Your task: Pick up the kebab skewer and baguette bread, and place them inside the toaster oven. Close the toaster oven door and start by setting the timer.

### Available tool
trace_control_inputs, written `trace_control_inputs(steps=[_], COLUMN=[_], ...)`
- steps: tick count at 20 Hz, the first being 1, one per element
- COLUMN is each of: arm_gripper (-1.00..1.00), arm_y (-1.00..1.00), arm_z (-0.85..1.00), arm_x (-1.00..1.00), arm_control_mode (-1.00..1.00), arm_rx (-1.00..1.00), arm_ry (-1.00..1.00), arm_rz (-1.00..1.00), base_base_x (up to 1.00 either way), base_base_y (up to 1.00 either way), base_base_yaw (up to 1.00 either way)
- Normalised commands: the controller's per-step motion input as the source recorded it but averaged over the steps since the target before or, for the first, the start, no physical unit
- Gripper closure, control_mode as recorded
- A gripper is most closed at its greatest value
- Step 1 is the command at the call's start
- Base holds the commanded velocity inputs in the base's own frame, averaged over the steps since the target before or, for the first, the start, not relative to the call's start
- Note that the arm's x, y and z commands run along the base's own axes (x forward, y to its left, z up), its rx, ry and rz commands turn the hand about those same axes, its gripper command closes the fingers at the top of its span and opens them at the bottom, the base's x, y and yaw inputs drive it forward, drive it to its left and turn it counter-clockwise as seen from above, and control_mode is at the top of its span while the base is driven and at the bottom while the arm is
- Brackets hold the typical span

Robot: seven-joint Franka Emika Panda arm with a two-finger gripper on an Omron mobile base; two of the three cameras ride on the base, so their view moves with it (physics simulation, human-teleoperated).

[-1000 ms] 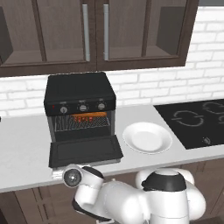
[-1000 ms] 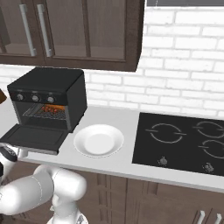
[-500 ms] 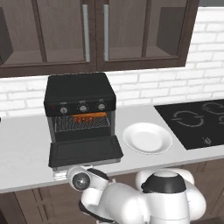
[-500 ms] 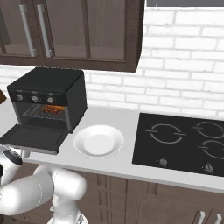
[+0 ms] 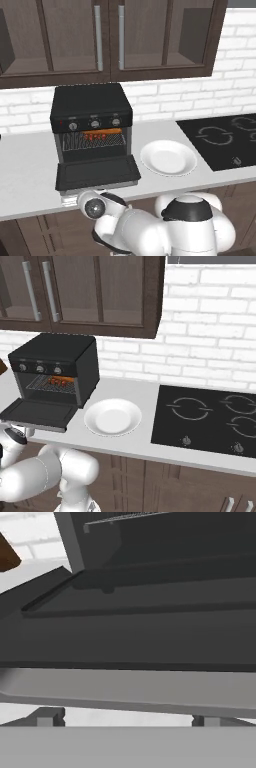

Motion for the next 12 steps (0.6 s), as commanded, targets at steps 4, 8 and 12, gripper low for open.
trace_control_inputs(steps=[4,8,12], arm_gripper=[-1.0,-1.0,-1.0], arm_y=[0.0,0.0,0.0], arm_z=[0.5,0.67,0.72], arm_x=[0.28,0.25,0.31], arm_control_mode=[-1.0,-1.0,-1.0], arm_rx=[0.0,0.0,0.0], arm_ry=[0.0,-0.01,-0.01], arm_rz=[0.0,0.0,0.0], base_base_x=[0.0,0.0,0.0], base_base_y=[0.0,0.0,0.0], base_base_yaw=[0.0,0.0,0.0])
